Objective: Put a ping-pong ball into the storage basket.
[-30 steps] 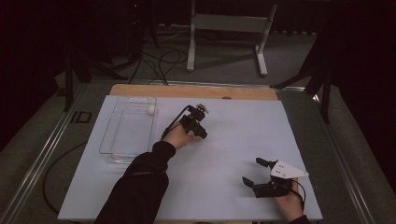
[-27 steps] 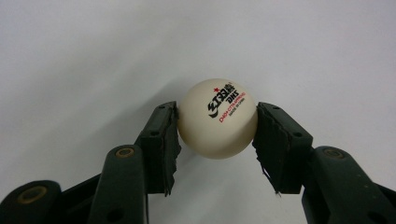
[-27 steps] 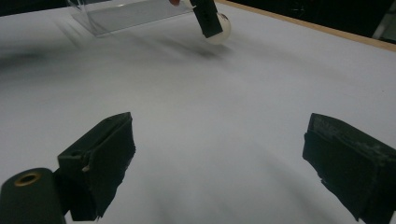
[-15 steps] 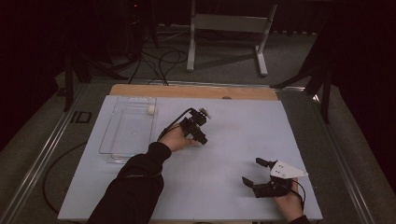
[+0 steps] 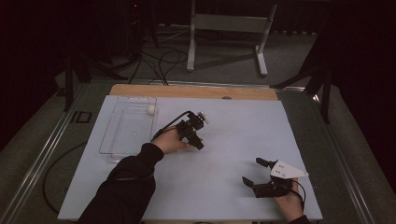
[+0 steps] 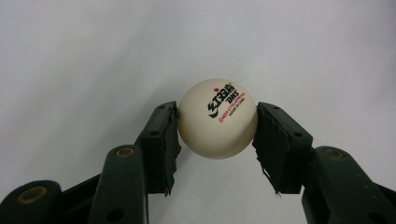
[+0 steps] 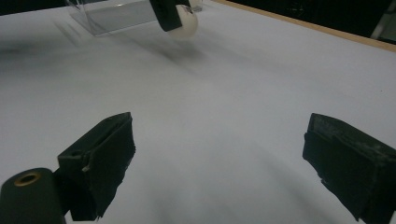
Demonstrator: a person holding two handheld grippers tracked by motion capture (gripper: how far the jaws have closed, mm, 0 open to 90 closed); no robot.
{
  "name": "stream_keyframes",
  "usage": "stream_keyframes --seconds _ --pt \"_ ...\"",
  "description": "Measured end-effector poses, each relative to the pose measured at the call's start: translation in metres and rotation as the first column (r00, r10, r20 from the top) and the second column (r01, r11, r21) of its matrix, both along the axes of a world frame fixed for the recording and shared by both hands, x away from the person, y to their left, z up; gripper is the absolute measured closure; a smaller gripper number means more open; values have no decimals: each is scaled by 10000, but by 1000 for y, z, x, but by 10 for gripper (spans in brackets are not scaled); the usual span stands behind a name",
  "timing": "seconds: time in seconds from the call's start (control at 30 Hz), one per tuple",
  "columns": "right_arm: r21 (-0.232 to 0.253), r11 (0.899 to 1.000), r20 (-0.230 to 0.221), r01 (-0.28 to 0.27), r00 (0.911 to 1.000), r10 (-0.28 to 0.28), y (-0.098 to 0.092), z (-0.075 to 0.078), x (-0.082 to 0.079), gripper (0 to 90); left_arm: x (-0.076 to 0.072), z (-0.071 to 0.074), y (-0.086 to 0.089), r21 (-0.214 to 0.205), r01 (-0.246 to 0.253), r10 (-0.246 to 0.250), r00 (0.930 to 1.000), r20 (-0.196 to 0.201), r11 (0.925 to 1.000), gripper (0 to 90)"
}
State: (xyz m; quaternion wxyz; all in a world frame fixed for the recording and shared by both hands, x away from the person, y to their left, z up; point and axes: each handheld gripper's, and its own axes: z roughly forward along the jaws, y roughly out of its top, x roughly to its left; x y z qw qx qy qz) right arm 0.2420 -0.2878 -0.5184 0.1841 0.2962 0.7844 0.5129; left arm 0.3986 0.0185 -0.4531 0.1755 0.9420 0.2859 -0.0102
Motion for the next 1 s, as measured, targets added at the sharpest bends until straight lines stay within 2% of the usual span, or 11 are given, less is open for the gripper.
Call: stream_keyframes --seconds 0.4,0.63,0.8,1.0 --pt "-22 10000 31 -12 10000 12 1 0 0 90 -14 8 14 273 641 -640 9979 -36 9976 516" --pt "-40 10000 35 9 10000 -9 1 0 0 90 -18 12 18 199 711 -709 9975 -61 9973 516" --pt "-28 10000 25 -5 10000 5 1 0 0 90 -22 21 24 232 1041 -1041 9946 -14 9943 516" --pt "-40 10000 42 -3 10000 3 1 1 0 91 -25 29 29 167 1172 -1173 9931 71 9930 516"
